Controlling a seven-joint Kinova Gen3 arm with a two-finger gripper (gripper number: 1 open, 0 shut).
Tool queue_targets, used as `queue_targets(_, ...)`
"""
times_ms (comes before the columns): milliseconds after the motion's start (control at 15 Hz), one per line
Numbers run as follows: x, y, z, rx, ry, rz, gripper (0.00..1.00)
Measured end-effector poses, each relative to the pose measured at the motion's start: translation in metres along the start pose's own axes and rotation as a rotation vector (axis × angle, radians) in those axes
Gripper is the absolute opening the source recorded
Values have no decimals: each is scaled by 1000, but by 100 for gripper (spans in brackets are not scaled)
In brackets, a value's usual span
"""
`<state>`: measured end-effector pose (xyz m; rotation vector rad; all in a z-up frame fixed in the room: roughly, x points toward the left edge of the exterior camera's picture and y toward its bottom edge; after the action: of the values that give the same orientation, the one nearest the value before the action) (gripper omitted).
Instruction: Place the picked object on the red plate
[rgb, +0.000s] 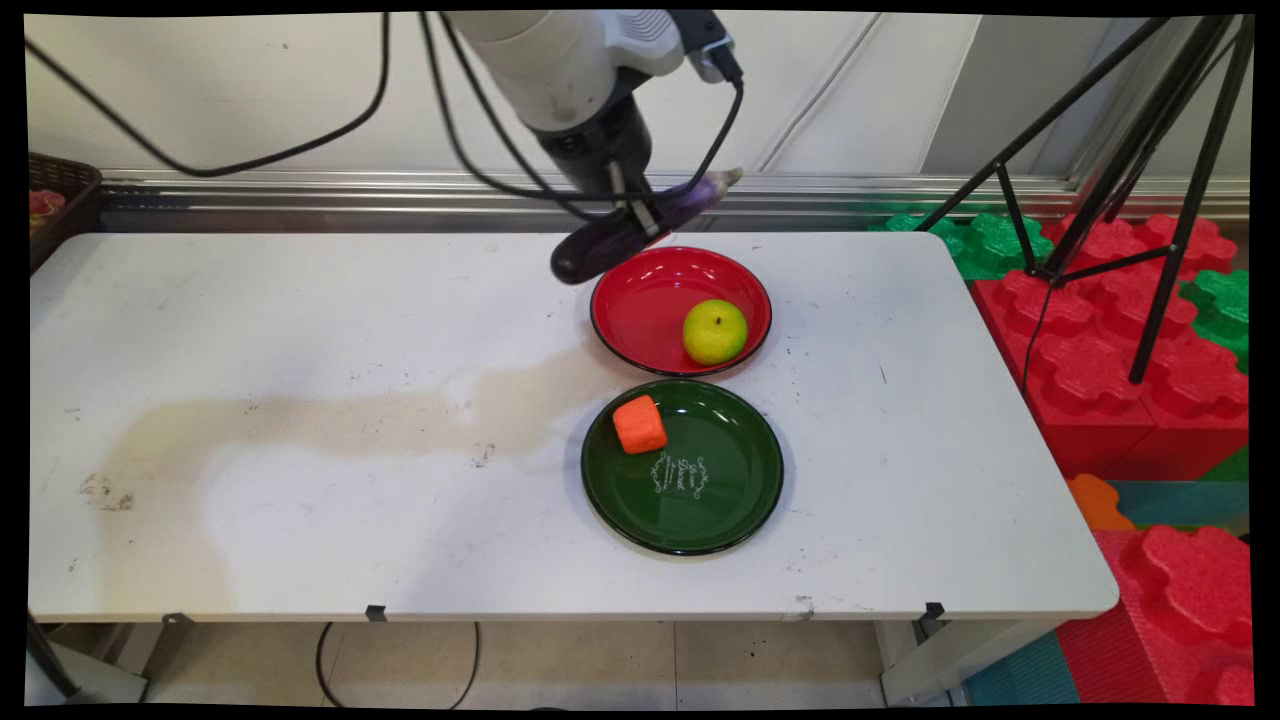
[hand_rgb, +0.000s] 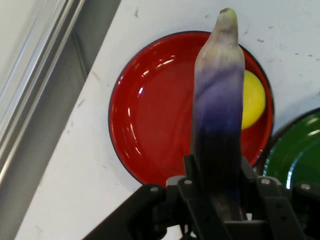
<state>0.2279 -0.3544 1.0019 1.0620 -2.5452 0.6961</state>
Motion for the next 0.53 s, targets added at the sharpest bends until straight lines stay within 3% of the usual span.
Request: queue_targets(533,28,-32,77,-11,-43,59,0)
